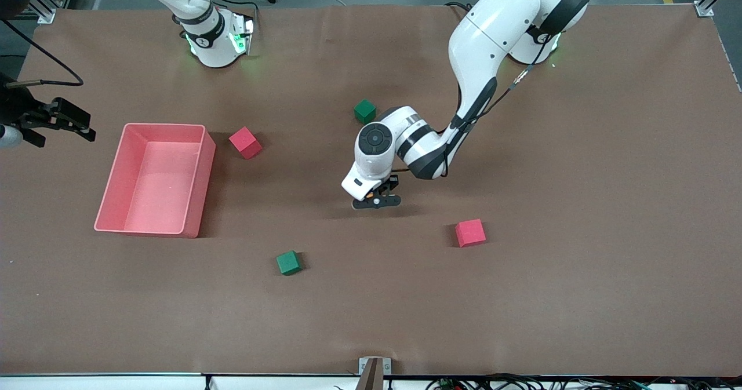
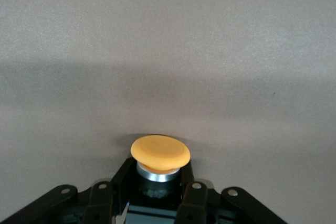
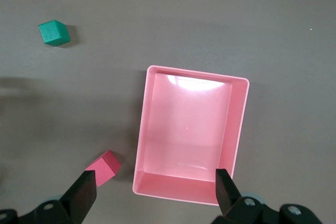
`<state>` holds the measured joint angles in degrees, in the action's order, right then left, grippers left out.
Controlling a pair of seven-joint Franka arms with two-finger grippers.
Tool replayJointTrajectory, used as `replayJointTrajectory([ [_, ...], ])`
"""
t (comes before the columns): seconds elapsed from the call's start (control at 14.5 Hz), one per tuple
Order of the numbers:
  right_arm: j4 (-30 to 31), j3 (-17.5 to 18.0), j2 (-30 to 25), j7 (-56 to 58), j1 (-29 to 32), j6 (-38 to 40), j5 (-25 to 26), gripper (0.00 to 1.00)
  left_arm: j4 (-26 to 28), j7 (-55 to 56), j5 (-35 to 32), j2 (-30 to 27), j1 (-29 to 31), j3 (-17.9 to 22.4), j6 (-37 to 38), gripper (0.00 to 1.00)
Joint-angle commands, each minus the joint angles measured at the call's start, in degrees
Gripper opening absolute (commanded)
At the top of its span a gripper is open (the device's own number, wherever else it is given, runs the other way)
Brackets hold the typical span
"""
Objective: Place and upright button with both arms
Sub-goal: 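Lift the button with the left gripper and carry it aside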
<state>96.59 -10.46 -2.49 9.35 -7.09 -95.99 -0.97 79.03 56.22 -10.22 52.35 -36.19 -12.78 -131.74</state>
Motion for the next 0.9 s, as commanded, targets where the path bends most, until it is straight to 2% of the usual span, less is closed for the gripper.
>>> replayJointTrajectory([
  [0.0,-0.52,1.05,0.38,0.76,1.55,0.19,-0.96,1.00,-0.89,1.61,-1.38,0.12,-0.55,0.57,0.17,0.01],
  [0.14,-0.61,1.05,0.38,0.76,1.55,0.01,-0.96,1.00,-0.81,1.88,-1.38,-1.19,-0.81,3.10,1.65,0.00],
  [0.21,-0.61,1.23,0.73,0.76,1.99,-0.07,-0.96,1.00,-0.81,1.88,-1.47,-1.98,-0.73,3.73,4.80,0.00],
  [0.35,-0.61,3.42,0.82,0.76,3.31,0.01,-0.96,1.00,-0.46,1.79,-1.56,-4.44,-0.03,4.26,8.86,0.00],
  [0.48,-0.61,3.34,0.82,0.76,3.05,0.54,-0.88,1.00,1.21,1.79,-2.08,-7.95,1.02,4.26,12.72,0.00],
  [0.62,-0.61,3.34,0.82,0.76,3.14,0.45,-0.88,1.00,5.76,0.74,-2.26,-13.48,2.86,4.17,15.28,0.00],
  [0.83,-0.26,3.52,1.26,0.67,2.79,-0.16,-0.44,1.00,13.68,-4.08,-2.70,-22.10,8.13,4.00,15.29,0.00],
])
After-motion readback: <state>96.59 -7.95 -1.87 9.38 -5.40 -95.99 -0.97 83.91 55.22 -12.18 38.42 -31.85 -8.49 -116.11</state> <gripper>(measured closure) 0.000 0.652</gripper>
